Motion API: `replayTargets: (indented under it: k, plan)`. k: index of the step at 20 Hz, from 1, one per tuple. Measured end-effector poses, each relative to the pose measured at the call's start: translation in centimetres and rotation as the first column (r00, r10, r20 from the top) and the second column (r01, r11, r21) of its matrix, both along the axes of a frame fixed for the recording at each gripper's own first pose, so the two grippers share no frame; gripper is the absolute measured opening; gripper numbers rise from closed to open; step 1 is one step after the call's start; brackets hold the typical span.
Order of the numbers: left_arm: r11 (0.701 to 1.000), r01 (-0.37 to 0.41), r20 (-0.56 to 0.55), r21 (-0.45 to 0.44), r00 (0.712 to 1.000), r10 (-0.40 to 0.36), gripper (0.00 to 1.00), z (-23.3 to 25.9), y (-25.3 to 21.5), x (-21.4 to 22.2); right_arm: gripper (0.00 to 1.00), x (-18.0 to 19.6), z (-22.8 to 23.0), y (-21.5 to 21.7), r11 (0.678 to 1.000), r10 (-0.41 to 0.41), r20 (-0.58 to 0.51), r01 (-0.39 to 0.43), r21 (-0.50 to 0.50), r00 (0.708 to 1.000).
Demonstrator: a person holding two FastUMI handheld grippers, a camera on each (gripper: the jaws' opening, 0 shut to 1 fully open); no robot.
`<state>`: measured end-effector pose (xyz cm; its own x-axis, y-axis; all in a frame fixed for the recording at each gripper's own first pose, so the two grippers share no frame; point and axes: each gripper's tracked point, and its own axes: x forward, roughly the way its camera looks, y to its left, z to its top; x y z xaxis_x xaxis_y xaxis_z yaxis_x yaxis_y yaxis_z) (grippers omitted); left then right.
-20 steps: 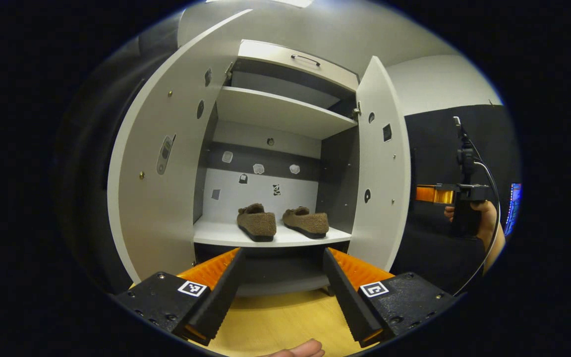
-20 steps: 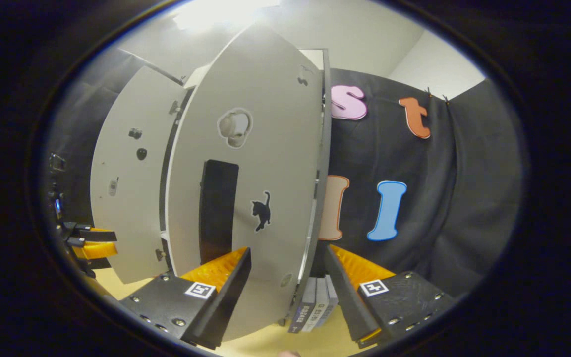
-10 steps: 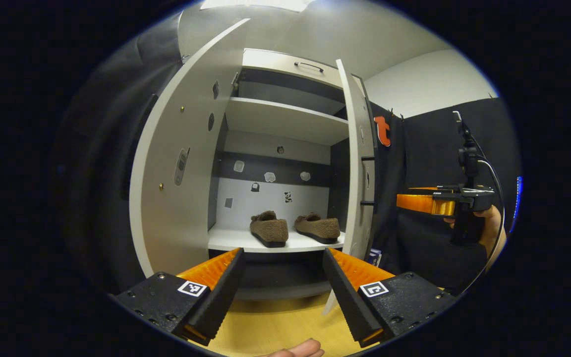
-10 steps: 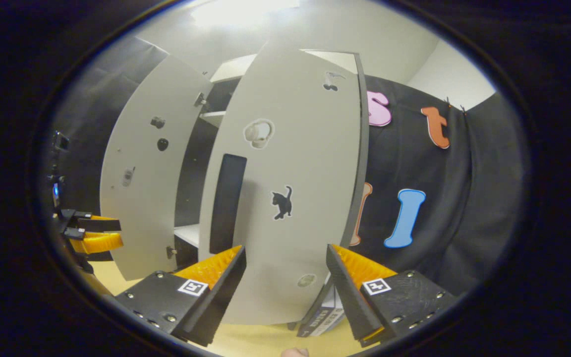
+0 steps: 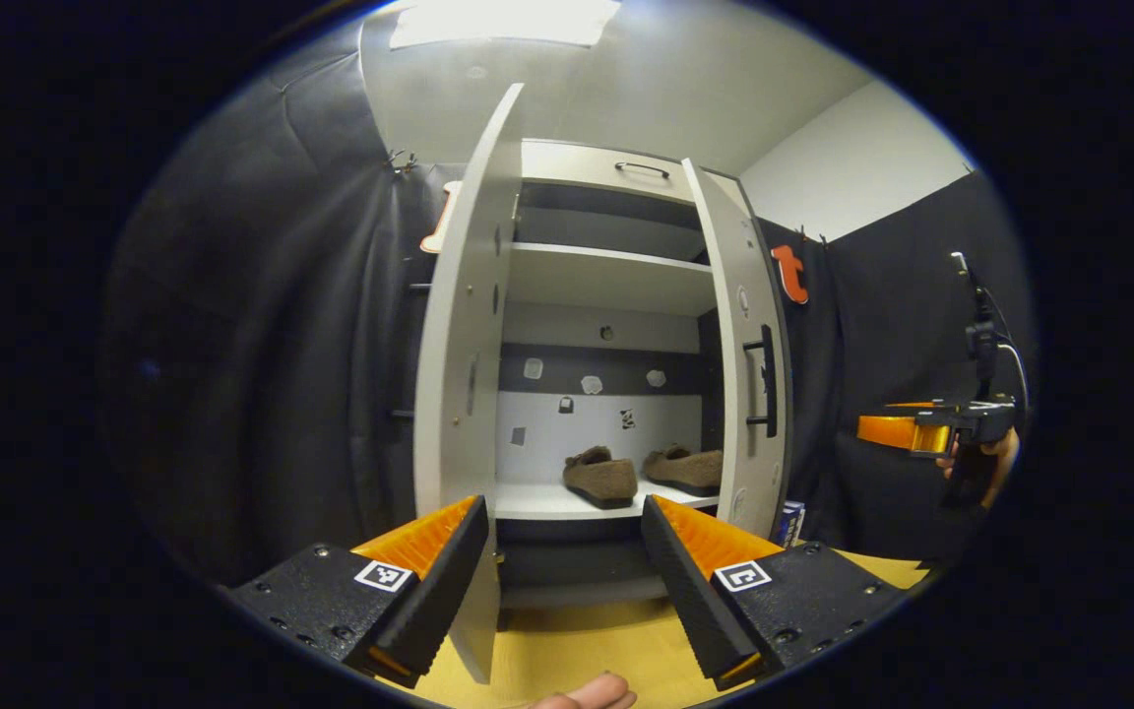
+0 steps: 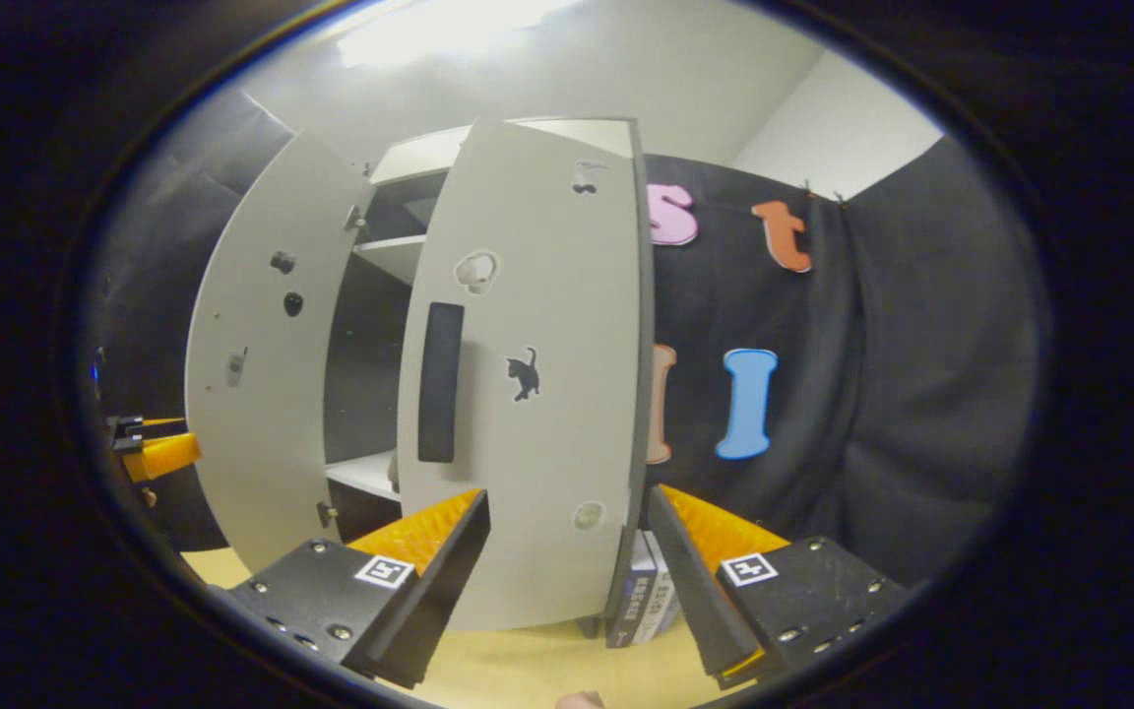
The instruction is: Grab one shoe with the right hand and put it into the shoe cabinet, grab the other shoe with the left hand and put it into the shoe cabinet; then close the right door with the right hand and the left door with the left hand.
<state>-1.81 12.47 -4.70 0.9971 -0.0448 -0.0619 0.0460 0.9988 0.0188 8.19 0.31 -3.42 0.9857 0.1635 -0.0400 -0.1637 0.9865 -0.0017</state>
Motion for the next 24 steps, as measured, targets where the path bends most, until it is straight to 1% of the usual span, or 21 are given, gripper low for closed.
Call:
replayTargets:
  k: [1,2,3,4,6,8,9,10,11,13,14,17,20,21,22,23,24]
  plan:
    - [1.000,-0.021,-0.021,-0.005,1.000,0.021,0.96,-0.2,1.2,-0.2,0.98,-1.0,-0.2,0.3,1.000,-0.011,0.006,0.011,0.025,1.000]
    - [0.999,-0.040,-0.039,-0.007,0.998,0.039,0.96,-0.2,2.5,-0.5,0.98,-1.9,-0.4,1.0,0.998,0.003,0.007,-0.003,0.055,1.000]
    - [0.998,-0.055,-0.050,-0.007,0.997,0.055,0.93,0.1,3.8,-0.9,0.98,-2.4,-0.6,1.7,0.997,0.016,0.007,-0.016,0.079,1.000]
    - [0.998,-0.069,-0.057,-0.008,0.996,0.069,0.96,0.5,5.1,-1.5,0.98,-2.8,-1.2,1.9,0.996,0.023,0.001,-0.023,0.082,1.000]
    - [0.992,-0.124,-0.049,-0.007,0.991,0.123,0.96,1.8,8.4,-2.3,0.98,-3.5,-2.5,2.6,0.997,0.047,-0.019,-0.046,0.063,0.999]
    - [0.983,-0.184,-0.019,-0.001,0.983,0.184,0.96,3.7,11.4,-2.4,0.98,-3.9,-3.6,3.4,0.993,0.087,-0.034,-0.084,0.079,0.996]
    - [0.977,-0.211,0.003,0.012,0.977,0.211,0.92,4.6,12.8,-2.5,0.98,-4.1,-4.2,3.5,0.992,0.094,-0.045,-0.090,0.085,0.995]
    - [0.968,-0.248,0.028,0.040,0.969,0.247,0.93,5.5,14.6,-2.7,0.98,-4.3,-4.8,3.3,0.991,0.098,-0.059,-0.092,0.092,0.993]
    - [0.957,-0.283,0.045,0.067,0.959,0.281,0.96,6.2,16.0,-2.7,0.98,-4.5,-5.3,3.2,0.990,0.104,-0.069,-0.096,0.103,0.992]
    - [0.936,-0.333,0.077,0.115,0.942,0.326,0.96,7.3,18.2,-2.6,0.98,-5.6,-5.1,3.0,0.981,0.120,-0.065,-0.108,0.164,0.991]
    - [0.931,-0.342,0.082,0.126,0.939,0.334,0.92,7.6,18.8,-2.1,0.99,-6.1,-4.8,3.2,0.974,0.139,-0.057,-0.126,0.189,0.989]
    - [0.937,-0.334,0.076,0.104,0.942,0.327,0.93,7.5,19.7,-0.4,1.00,-7.5,-4.0,2.5,0.971,0.156,-0.030,-0.148,0.190,0.987]
    - [0.950,-0.301,0.031,0.089,0.954,0.299,0.92,6.2,21.3,3.5,1.00,-9.1,-3.6,1.9,0.968,0.165,-0.012,-0.159,0.193,0.986]
    - [0.954,-0.290,0.017,0.077,0.957,0.290,0.96,5.7,21.5,4.8,1.00,-9.8,-3.5,1.9,0.968,0.171,-0.005,-0.168,0.185,0.985]
    - [0.960,-0.270,-0.004,0.070,0.962,0.271,0.93,5.4,21.6,6.0,1.00,-10.5,-3.5,1.8,0.970,0.174,0.002,-0.172,0.172,0.985]
    - [0.968,-0.243,-0.013,0.058,0.970,0.245,0.96,4.9,21.3,7.3,1.00,-11.1,-3.4,1.5,0.972,0.171,0.017,-0.171,0.158,0.985]
    - [0.973,-0.223,-0.013,0.052,0.974,0.224,0.93,4.7,20.8,8.3,1.00,-11.7,-3.4,1.1,0.976,0.158,0.030,-0.160,0.149,0.987]
